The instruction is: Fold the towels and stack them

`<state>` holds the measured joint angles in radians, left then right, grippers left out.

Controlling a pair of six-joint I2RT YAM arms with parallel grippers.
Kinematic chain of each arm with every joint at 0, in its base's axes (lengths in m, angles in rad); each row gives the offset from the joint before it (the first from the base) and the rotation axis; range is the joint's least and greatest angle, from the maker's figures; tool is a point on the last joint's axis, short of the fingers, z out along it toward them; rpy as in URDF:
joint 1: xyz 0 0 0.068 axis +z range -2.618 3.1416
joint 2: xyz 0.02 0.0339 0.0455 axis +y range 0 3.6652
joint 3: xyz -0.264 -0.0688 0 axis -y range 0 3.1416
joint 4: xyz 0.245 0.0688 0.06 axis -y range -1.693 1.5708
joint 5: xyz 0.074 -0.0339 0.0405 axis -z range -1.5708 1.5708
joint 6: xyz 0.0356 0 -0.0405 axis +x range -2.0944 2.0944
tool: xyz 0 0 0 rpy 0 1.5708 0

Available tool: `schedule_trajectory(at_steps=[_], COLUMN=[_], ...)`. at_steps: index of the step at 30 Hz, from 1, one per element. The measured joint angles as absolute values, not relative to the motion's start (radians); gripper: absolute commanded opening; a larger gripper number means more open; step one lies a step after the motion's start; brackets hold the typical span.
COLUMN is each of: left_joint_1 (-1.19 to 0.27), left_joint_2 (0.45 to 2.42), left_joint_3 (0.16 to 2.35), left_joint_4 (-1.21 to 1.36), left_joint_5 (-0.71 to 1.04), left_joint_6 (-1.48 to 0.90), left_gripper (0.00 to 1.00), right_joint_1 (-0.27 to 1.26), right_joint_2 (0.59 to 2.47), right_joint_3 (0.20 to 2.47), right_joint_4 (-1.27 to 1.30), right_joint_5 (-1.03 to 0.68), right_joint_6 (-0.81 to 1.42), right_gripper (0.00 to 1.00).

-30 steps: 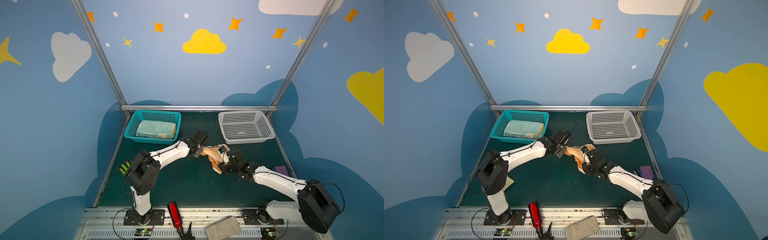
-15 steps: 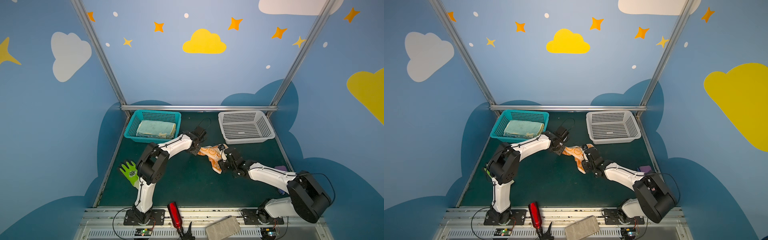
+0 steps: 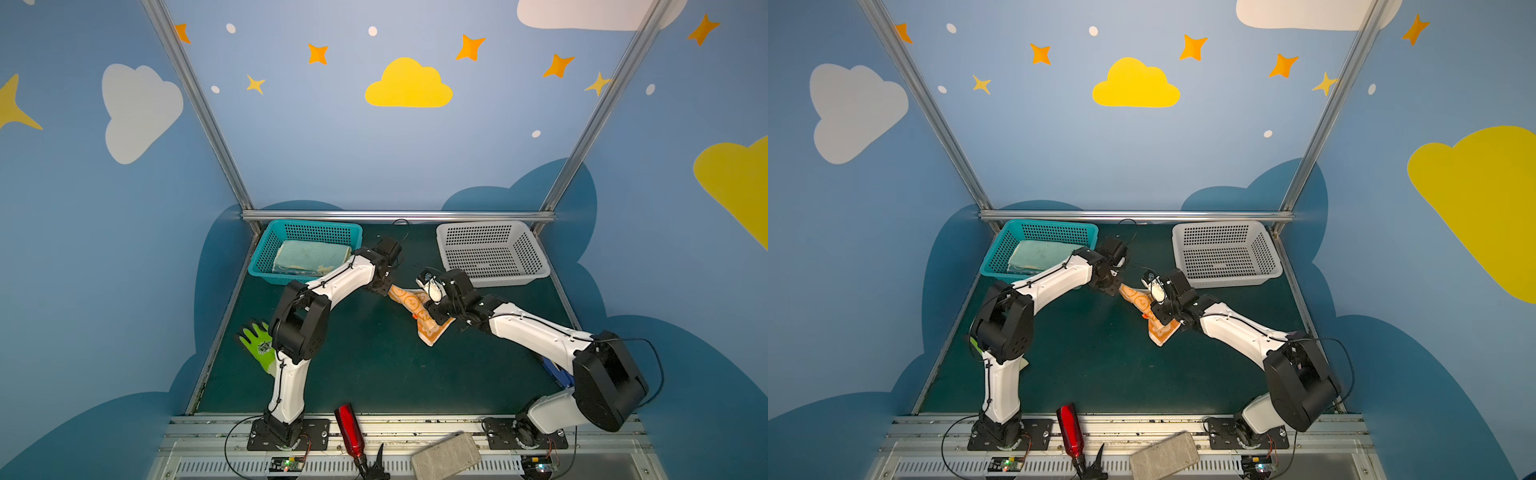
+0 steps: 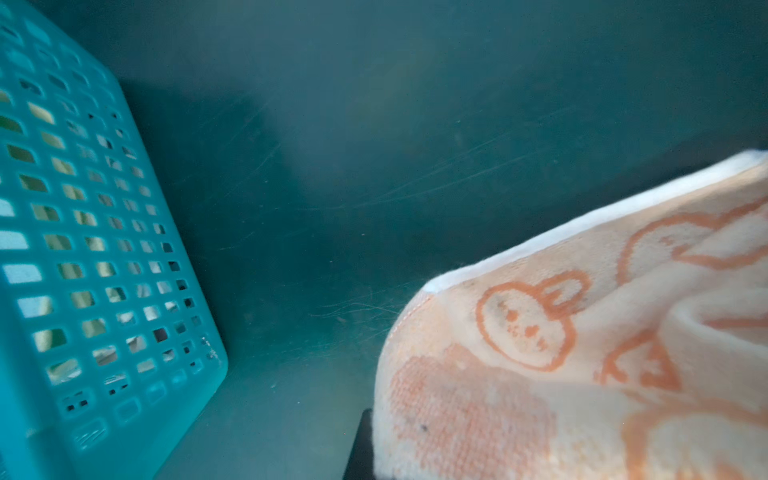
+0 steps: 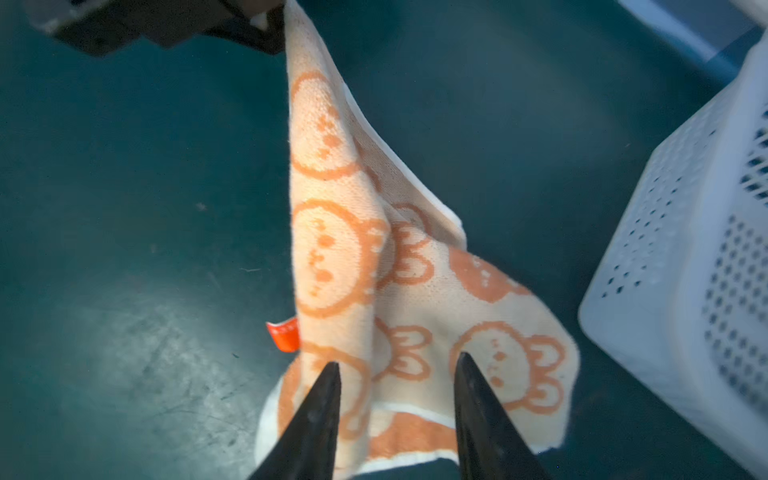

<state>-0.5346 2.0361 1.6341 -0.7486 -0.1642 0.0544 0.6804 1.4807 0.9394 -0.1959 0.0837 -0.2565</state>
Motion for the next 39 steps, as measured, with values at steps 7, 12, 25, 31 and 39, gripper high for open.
schedule_trajectory(at_steps=[7, 12, 25, 31, 39], left_joint_1=[-0.524, -0.526, -0.527, -0.529, -0.529], left_joint_2=[2.06, 2.093, 2.151, 2.17, 2.18], left_joint_3=[1.633, 1.647, 1.744, 1.777, 1.784], left_joint_4=[-0.744, -0.746, -0.767, -0.786, -0.812], left_joint_5=[-0.134, -0.107, -0.043, -0.038, -0.042], left_joint_6=[0.054, 0.055, 0.051, 0.047, 0.044], left_gripper=[0.04, 0.04, 0.04, 0.04, 0.04], right_joint_1=[0.67, 0.706, 0.715, 0.692, 0.575], right_joint_2=[1.476, 1.435, 1.544, 1.631, 1.694], right_joint_3=[0.866, 0.787, 0.855, 0.93, 1.007], right_joint_4=[-0.191, -0.187, -0.165, -0.167, -0.166], right_joint_5=[0.091, -0.01, -0.041, 0.03, 0.1], right_joint_6=[-0.503, -0.607, -0.636, -0.604, -0.553], right_gripper=[0.41, 0.4, 0.36, 0.35, 0.35])
